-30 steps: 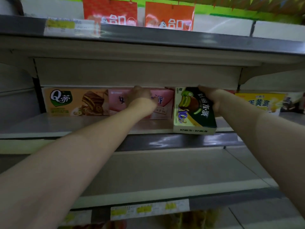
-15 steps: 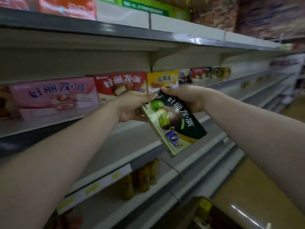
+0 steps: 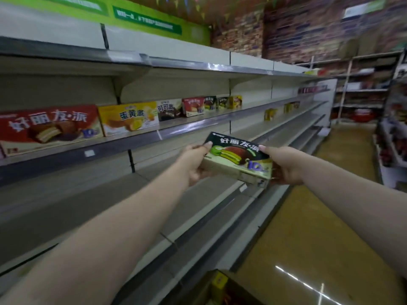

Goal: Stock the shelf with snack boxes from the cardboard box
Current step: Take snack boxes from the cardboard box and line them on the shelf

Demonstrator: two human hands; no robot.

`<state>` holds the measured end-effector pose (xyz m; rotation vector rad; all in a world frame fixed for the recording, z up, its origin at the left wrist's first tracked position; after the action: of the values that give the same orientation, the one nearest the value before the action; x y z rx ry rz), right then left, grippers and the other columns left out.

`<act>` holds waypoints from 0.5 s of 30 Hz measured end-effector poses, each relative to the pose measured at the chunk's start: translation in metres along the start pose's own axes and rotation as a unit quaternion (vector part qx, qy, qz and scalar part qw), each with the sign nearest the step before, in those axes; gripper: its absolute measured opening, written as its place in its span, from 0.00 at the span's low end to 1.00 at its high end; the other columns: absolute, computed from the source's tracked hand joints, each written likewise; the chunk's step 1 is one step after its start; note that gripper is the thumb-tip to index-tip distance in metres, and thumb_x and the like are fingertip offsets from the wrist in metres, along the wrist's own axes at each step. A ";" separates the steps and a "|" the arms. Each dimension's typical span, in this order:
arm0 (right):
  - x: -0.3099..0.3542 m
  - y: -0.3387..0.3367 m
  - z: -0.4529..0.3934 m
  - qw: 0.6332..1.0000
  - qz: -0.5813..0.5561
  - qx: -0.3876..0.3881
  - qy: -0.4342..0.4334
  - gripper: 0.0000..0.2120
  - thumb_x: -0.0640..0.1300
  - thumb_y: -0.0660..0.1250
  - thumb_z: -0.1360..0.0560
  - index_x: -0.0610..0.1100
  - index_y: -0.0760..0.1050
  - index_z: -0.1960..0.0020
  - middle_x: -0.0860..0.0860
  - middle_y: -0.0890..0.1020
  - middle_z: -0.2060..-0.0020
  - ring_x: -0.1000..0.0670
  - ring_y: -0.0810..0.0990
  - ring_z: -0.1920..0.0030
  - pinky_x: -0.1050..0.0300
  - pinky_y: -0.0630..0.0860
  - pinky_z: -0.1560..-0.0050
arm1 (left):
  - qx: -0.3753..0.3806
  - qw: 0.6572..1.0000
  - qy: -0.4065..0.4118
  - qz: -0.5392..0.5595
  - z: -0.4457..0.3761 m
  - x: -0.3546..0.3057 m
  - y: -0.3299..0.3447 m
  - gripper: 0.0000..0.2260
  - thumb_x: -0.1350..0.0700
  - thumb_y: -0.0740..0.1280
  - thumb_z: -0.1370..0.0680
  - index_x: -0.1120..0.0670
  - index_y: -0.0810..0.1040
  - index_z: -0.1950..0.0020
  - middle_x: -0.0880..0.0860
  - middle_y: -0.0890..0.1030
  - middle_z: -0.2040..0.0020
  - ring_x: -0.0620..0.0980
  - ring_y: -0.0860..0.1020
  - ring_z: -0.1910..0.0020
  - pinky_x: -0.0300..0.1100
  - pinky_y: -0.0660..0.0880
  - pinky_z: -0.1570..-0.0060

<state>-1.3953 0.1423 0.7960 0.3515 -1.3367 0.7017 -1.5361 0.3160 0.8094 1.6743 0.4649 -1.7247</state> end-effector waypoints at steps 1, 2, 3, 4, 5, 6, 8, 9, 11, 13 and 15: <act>0.002 -0.025 -0.007 1.000 -0.019 -0.015 -0.008 0.15 0.54 0.65 0.22 0.42 0.75 0.48 0.45 0.84 0.61 0.47 0.82 0.65 0.55 0.78 0.65 | 0.003 1.000 -0.003 0.010 -0.008 0.007 0.027 0.13 0.55 0.68 0.22 0.56 0.69 0.40 0.58 0.81 0.53 0.55 0.83 0.66 0.54 0.81 0.70; 0.000 -0.044 -0.014 0.999 -0.033 -0.031 -0.012 0.15 0.54 0.65 0.22 0.42 0.75 0.48 0.45 0.84 0.61 0.47 0.83 0.64 0.55 0.78 0.65 | 0.002 1.000 -0.005 0.016 -0.014 0.014 0.044 0.11 0.55 0.68 0.22 0.55 0.70 0.42 0.58 0.81 0.52 0.55 0.83 0.63 0.55 0.82 0.65; -0.001 -0.068 -0.022 0.998 -0.038 -0.040 -0.015 0.15 0.54 0.65 0.22 0.42 0.76 0.48 0.45 0.84 0.60 0.47 0.83 0.63 0.55 0.78 0.63 | -0.002 1.000 0.000 0.019 -0.023 0.019 0.066 0.11 0.56 0.67 0.22 0.55 0.70 0.43 0.59 0.81 0.51 0.56 0.83 0.60 0.57 0.82 0.61; -0.002 -0.084 -0.030 0.998 -0.039 -0.041 -0.018 0.14 0.54 0.65 0.22 0.42 0.76 0.49 0.45 0.84 0.60 0.46 0.82 0.62 0.55 0.78 0.61 | -0.006 1.000 0.008 0.023 -0.030 0.021 0.080 0.11 0.56 0.67 0.22 0.56 0.70 0.42 0.59 0.82 0.50 0.57 0.83 0.58 0.58 0.81 0.58; -0.003 -0.096 -0.036 0.999 -0.035 -0.039 -0.017 0.14 0.54 0.65 0.22 0.42 0.76 0.51 0.45 0.83 0.60 0.46 0.81 0.62 0.55 0.76 0.60 | -0.008 0.999 0.018 0.028 -0.038 0.021 0.093 0.12 0.56 0.67 0.21 0.56 0.69 0.41 0.60 0.82 0.50 0.57 0.83 0.56 0.59 0.81 0.56; -0.003 -0.112 -0.045 0.999 -0.027 -0.033 -0.016 0.14 0.54 0.64 0.22 0.42 0.76 0.52 0.46 0.82 0.61 0.46 0.80 0.62 0.54 0.75 0.58 | -0.014 0.999 0.024 0.041 -0.048 0.021 0.110 0.12 0.56 0.67 0.21 0.57 0.68 0.41 0.60 0.81 0.50 0.58 0.83 0.55 0.60 0.80 0.54; 0.001 -0.134 -0.065 1.000 -0.016 -0.018 -0.014 0.13 0.53 0.64 0.21 0.43 0.75 0.51 0.46 0.81 0.61 0.47 0.79 0.63 0.53 0.74 0.56 | -0.028 0.997 0.034 0.063 -0.067 0.018 0.132 0.10 0.57 0.66 0.21 0.56 0.68 0.43 0.60 0.81 0.50 0.59 0.82 0.53 0.61 0.79 0.52; 0.005 -0.142 -0.076 1.000 -0.014 -0.011 -0.020 0.11 0.51 0.63 0.21 0.43 0.76 0.51 0.46 0.82 0.61 0.47 0.79 0.62 0.52 0.74 0.55 | -0.030 0.997 0.038 0.065 -0.078 0.016 0.140 0.09 0.57 0.66 0.20 0.56 0.68 0.44 0.60 0.80 0.48 0.60 0.82 0.52 0.61 0.79 0.52; 0.015 -0.159 -0.107 0.999 -0.011 -0.006 -0.041 0.10 0.49 0.63 0.20 0.43 0.76 0.49 0.46 0.83 0.59 0.47 0.80 0.61 0.53 0.75 0.55 | -0.019 0.997 0.040 0.060 -0.107 0.014 0.158 0.10 0.57 0.65 0.20 0.56 0.68 0.41 0.61 0.80 0.44 0.61 0.82 0.48 0.61 0.80 0.52; 0.023 -0.176 -0.145 0.998 -0.009 -0.013 -0.065 0.11 0.49 0.64 0.20 0.41 0.76 0.46 0.45 0.84 0.55 0.46 0.81 0.56 0.53 0.77 0.56 | -0.011 0.998 0.037 0.047 -0.145 0.016 0.173 0.12 0.57 0.65 0.20 0.56 0.69 0.38 0.61 0.80 0.43 0.60 0.83 0.51 0.60 0.81 0.56; 0.028 -0.186 -0.183 0.996 -0.022 -0.018 -0.081 0.11 0.48 0.63 0.20 0.41 0.76 0.44 0.44 0.84 0.53 0.46 0.81 0.55 0.54 0.77 0.58 | -0.024 0.999 0.039 -0.001 -0.184 0.017 0.179 0.10 0.55 0.65 0.20 0.54 0.71 0.40 0.59 0.81 0.44 0.57 0.82 0.52 0.58 0.81 0.55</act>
<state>-1.1339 0.1219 0.8108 0.4146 -1.4885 0.6217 -1.2786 0.3098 0.8088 1.7116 0.5394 -1.6414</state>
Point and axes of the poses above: each hand's wrist, its own z-axis away from the middle knuckle, its own y-axis out of the palm, x = y × z, the point moved 10 cm from there along -z, towards the middle knuckle
